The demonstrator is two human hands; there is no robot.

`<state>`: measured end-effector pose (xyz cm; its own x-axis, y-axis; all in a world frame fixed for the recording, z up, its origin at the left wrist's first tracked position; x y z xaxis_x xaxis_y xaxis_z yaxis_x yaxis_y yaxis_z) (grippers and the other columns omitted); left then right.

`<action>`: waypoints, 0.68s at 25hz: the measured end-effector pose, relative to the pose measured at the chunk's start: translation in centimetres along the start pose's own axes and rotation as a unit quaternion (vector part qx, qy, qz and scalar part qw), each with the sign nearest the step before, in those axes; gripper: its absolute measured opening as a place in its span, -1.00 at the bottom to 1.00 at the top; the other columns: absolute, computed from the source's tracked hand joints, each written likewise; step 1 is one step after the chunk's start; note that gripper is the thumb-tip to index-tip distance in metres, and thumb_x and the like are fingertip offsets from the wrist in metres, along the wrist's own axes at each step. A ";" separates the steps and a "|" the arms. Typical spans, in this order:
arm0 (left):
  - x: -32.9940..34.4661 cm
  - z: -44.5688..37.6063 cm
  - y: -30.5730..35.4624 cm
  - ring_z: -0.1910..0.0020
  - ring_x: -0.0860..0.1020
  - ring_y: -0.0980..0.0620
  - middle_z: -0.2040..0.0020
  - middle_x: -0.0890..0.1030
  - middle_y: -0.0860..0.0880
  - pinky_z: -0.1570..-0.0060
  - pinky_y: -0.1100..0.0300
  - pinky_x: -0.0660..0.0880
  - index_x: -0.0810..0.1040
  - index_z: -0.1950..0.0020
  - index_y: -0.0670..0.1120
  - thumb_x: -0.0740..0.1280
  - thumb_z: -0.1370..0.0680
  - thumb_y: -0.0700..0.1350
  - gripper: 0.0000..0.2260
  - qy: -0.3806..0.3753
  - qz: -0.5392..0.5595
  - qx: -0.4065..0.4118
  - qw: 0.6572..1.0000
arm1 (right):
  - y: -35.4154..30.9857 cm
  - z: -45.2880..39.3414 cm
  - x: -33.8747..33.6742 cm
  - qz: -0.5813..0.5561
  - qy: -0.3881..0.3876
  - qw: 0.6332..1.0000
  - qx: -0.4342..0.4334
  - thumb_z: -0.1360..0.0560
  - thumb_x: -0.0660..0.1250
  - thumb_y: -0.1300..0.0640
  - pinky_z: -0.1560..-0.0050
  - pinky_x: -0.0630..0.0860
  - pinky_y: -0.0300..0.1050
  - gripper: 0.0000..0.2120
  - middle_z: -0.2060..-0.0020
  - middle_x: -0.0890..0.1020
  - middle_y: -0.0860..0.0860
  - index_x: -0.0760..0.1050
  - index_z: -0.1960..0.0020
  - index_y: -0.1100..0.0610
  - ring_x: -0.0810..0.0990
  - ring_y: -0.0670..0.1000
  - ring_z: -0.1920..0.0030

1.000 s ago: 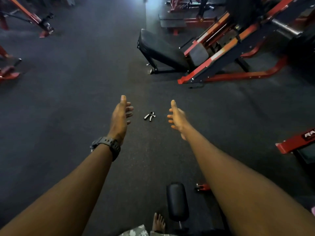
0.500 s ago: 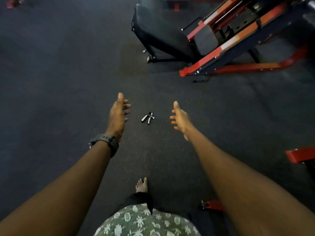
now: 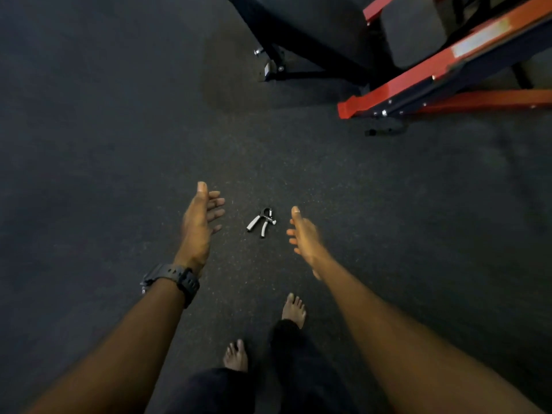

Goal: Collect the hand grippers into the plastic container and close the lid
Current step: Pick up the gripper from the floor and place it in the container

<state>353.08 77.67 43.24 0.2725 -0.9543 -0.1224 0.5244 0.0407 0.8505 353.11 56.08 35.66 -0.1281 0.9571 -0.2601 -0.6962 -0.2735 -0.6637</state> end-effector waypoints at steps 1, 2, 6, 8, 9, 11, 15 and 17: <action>1.1 -3.0 -1.4 -0.28 0.58 -0.05 -0.29 0.61 -0.04 -0.34 -0.15 0.46 0.55 -0.20 0.06 0.03 -0.59 0.36 -0.50 -0.004 0.004 -0.008 1.000 | 0.6 -3.2 0.8 0.007 -0.005 1.000 0.010 -0.57 0.00 -0.37 -0.25 0.49 0.26 -0.38 -0.04 0.65 0.13 0.55 -0.12 0.12 0.62 0.17 -0.11; 2.2 -6.0 -3.0 -0.29 0.57 -0.07 -0.30 0.61 -0.05 -0.33 -0.14 0.45 0.55 -0.22 0.03 0.04 -0.57 0.36 -0.47 -0.010 0.006 -0.015 1.000 | 1.4 -6.5 1.8 0.013 -0.012 1.000 0.020 -0.56 0.00 -0.38 -0.25 0.49 0.25 -0.40 -0.05 0.64 0.14 0.55 -0.06 0.08 0.61 0.17 -0.11; 5.4 -17.4 -12.1 -0.31 0.55 -0.09 -0.32 0.59 -0.07 -0.30 -0.08 0.45 0.53 -0.29 -0.01 0.02 -0.63 0.30 -0.48 -0.033 -0.018 -0.024 0.999 | 6.3 -19.1 6.3 0.048 -0.009 0.998 0.032 -0.56 0.00 -0.37 -0.16 0.51 0.16 -0.44 -0.01 0.64 0.10 0.54 0.03 0.05 0.61 0.13 -0.05; 6.1 -23.2 -18.0 -0.31 0.55 -0.09 -0.32 0.59 -0.06 -0.25 -0.03 0.46 0.53 -0.29 -0.01 0.01 -0.64 0.29 -0.49 -0.040 -0.023 -0.038 0.998 | 9.5 -25.1 9.4 0.081 0.004 0.997 0.010 -0.58 0.03 -0.33 0.08 0.46 0.01 -0.54 0.22 0.62 -0.13 0.53 0.18 -0.06 0.58 -0.03 0.16; 6.1 -25.8 -20.9 -0.29 0.56 -0.07 -0.31 0.59 -0.06 -0.24 -0.02 0.46 0.53 -0.29 -0.01 0.01 -0.62 0.32 -0.46 -0.041 -0.027 -0.044 0.998 | 11.3 -27.9 11.2 0.100 0.006 0.995 0.001 -0.58 0.05 -0.32 0.13 0.43 -0.02 -0.59 0.28 0.58 -0.18 0.50 0.21 -0.11 0.55 -0.05 0.20; 5.6 -30.3 -26.4 -0.24 0.56 -0.04 -0.31 0.60 -0.08 -0.24 -0.03 0.46 0.54 -0.26 0.00 0.02 -0.53 0.38 -0.40 -0.041 -0.032 -0.052 0.997 | 15.1 -33.3 15.1 0.132 0.008 0.991 0.002 -0.58 0.10 -0.30 0.02 0.46 -0.01 -0.62 0.08 0.64 -0.08 0.54 -0.04 -0.07 0.58 0.04 0.03; 5.5 -37.0 -33.6 -0.24 0.55 -0.03 -0.30 0.59 -0.06 -0.13 0.06 0.45 0.54 -0.25 0.03 0.02 -0.47 0.40 -0.38 -0.070 -0.040 -0.059 0.995 | 19.6 -42.0 21.3 0.207 0.055 0.975 -0.055 -0.58 0.19 -0.22 -0.05 0.47 0.00 -0.53 -0.15 0.61 0.14 0.49 -0.22 0.14 0.56 0.16 -0.15; 5.3 -40.1 -36.4 -0.18 0.56 0.01 -0.26 0.60 -0.01 -0.11 0.05 0.44 0.54 -0.24 0.05 0.01 -0.46 0.43 -0.37 -0.077 -0.044 -0.050 0.995 | 21.0 -46.0 23.6 0.262 0.106 0.957 -0.062 -0.55 0.26 -0.21 -0.19 0.46 0.10 -0.50 -0.26 0.52 0.20 0.44 -0.31 0.14 0.48 0.23 -0.26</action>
<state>367.74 83.02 -8.91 0.0989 -0.9894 -0.1067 0.6196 -0.0227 0.7846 367.97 68.49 -16.69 -0.2819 0.6484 -0.7071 -0.4853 -0.7322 -0.4779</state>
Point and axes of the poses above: each hand's wrist, its own z-axis away from the middle knuckle, its own x-axis out of the palm, y = z × x, the point moved 5 cm from there along -z, towards the middle knuckle
